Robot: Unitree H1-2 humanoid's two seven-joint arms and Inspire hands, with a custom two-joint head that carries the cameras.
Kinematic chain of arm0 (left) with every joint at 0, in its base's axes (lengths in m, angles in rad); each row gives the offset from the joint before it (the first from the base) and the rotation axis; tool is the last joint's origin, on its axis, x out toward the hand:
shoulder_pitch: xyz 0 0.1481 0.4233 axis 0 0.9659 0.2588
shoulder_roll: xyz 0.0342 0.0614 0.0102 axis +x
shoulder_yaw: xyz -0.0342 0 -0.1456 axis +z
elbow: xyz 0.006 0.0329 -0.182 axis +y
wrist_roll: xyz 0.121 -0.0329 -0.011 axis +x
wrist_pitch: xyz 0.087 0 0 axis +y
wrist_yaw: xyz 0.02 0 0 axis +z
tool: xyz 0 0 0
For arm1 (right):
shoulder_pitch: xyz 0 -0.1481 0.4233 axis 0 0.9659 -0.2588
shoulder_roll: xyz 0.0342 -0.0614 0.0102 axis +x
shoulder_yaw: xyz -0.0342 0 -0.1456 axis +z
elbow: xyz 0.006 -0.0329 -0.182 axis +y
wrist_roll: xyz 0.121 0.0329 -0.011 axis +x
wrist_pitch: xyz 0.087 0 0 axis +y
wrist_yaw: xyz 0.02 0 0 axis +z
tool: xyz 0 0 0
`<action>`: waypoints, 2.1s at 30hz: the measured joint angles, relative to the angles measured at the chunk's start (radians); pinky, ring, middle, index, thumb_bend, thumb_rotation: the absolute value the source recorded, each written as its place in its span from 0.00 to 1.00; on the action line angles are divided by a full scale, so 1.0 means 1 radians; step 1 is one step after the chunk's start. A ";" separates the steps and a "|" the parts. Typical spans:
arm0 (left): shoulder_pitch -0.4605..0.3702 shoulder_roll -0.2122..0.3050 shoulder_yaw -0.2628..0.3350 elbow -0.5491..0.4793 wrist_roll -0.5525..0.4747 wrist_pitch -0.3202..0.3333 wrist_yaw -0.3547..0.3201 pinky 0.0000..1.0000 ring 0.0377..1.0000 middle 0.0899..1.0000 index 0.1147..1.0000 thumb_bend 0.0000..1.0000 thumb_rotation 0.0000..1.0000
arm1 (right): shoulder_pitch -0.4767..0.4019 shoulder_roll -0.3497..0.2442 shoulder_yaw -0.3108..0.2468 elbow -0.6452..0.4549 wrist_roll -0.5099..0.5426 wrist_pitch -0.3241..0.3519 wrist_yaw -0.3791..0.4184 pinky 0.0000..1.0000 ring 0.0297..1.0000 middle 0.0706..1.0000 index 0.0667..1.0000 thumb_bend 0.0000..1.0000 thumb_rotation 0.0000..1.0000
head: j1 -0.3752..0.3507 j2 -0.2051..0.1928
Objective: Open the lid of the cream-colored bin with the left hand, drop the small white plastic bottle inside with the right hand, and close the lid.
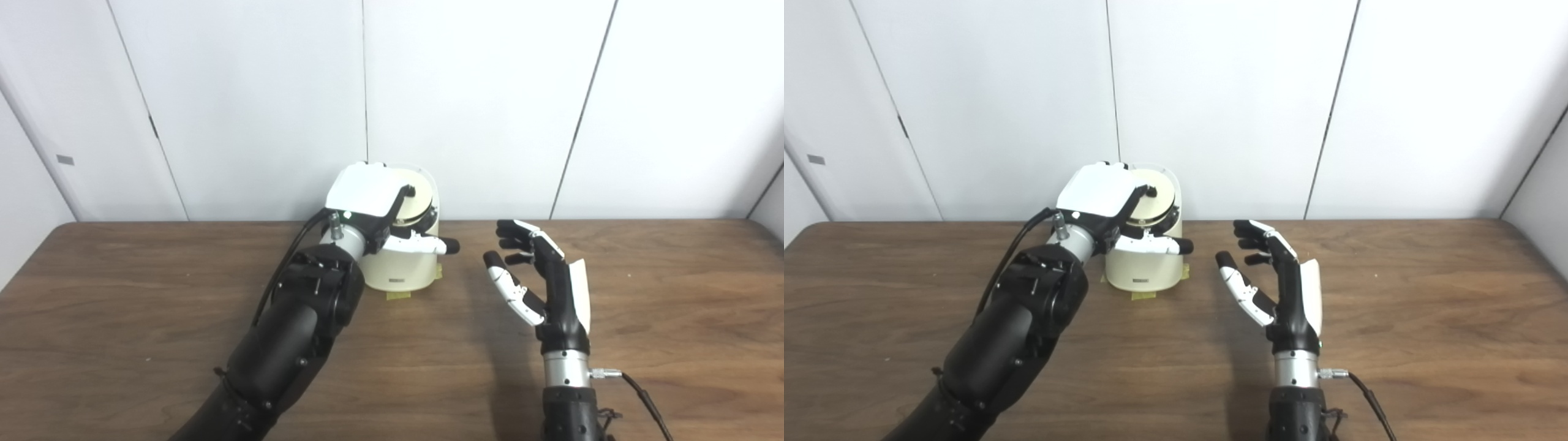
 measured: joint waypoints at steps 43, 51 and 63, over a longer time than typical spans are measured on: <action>0.073 -0.002 -0.024 0.005 0.126 -0.079 0.035 1.00 0.97 0.84 0.82 0.99 0.97 | -0.014 0.013 0.001 0.025 -0.010 -0.003 -0.027 0.55 0.65 0.67 0.66 0.25 0.51 | -0.002 -0.008; 0.072 -0.002 -0.005 0.012 0.095 -0.088 0.051 1.00 0.98 0.84 0.81 0.99 1.00 | -0.014 0.012 0.001 0.024 -0.008 -0.003 -0.027 0.54 0.65 0.66 0.66 0.25 0.50 | 0.000 -0.008; 0.076 -0.007 0.018 0.008 0.084 -0.082 0.048 1.00 0.99 0.87 0.84 0.97 1.00 | -0.015 0.012 0.002 0.030 -0.011 -0.004 -0.030 0.55 0.65 0.66 0.66 0.25 0.52 | 0.002 -0.009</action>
